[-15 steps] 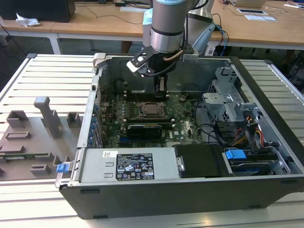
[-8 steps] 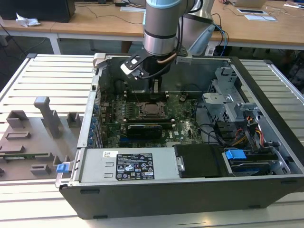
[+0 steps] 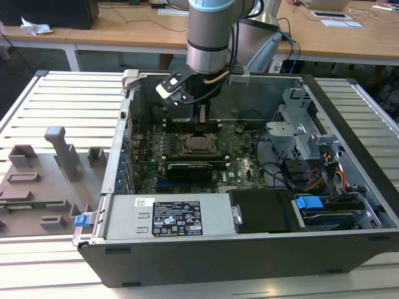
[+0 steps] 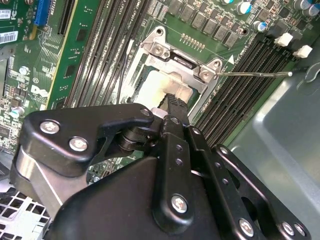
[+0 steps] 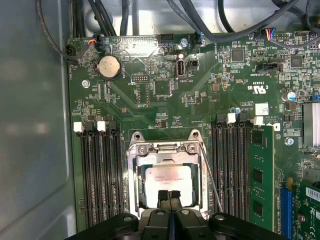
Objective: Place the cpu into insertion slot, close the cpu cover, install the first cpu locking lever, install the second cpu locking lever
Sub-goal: 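Install the first cpu locking lever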
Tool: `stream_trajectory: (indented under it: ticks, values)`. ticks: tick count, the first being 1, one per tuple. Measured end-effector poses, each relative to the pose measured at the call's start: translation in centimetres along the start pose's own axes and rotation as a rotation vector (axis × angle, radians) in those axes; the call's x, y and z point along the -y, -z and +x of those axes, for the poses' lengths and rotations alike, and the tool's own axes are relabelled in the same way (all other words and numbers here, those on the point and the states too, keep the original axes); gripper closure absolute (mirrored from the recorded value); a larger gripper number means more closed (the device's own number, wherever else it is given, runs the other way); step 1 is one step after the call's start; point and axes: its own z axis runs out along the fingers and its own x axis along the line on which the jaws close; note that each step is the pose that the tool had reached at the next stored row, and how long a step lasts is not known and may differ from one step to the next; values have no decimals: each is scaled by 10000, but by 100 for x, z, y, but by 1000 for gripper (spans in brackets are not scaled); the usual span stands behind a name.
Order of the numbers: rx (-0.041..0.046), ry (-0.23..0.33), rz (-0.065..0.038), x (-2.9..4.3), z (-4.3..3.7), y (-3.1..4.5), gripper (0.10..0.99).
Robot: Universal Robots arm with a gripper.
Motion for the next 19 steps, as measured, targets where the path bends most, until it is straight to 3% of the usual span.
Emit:
stream_trajectory:
  ticks: [7, 11, 12, 14, 19]
  values:
    - [2, 0, -1, 1, 0, 1, 980]
    - [6, 0, 0, 2, -1, 50, 980]
    - [6, -1, 0, 2, -1, 82, 980]
    - [37, -1, -2, 4, -5, 262, 980]
    - [60, -1, -3, 6, -8, 467, 980]
